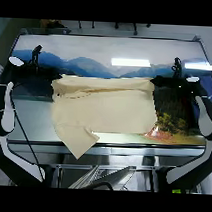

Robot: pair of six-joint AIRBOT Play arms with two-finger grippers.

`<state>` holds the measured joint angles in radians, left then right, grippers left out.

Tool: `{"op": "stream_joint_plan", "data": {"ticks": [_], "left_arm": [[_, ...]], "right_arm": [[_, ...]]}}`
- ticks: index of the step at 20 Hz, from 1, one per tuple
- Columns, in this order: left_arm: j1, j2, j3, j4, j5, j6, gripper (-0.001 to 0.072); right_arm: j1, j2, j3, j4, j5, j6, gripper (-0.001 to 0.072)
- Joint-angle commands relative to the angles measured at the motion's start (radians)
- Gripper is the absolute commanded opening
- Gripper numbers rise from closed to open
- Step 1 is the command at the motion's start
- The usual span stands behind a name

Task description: Fold the shirts.

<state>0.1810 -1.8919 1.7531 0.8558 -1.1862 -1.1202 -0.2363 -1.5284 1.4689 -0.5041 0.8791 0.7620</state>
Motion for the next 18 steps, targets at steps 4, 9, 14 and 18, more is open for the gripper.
{"op": "stream_joint_plan", "data": {"ticks": [4,9,14,18], "left_arm": [[-0.024,-0.133,0.269,0.147,-0.040,-0.113,0.0007],[-0.069,-0.128,0.260,0.310,-0.095,-0.124,0.0007],[-0.083,-0.128,0.167,0.417,-0.043,-0.130,0.0008],[-0.083,-0.128,0.153,0.417,-0.075,-0.130,0.0009]], "right_arm": [[-0.001,-0.078,0.122,-0.002,-0.037,-0.006,0.0017],[0.008,-0.083,0.121,-0.092,-0.002,-0.007,0.0017],[0.022,-0.111,0.120,-0.155,0.001,-0.006,0.0018],[0.039,-0.142,0.120,-0.155,0.000,0.000,0.0018]]}}
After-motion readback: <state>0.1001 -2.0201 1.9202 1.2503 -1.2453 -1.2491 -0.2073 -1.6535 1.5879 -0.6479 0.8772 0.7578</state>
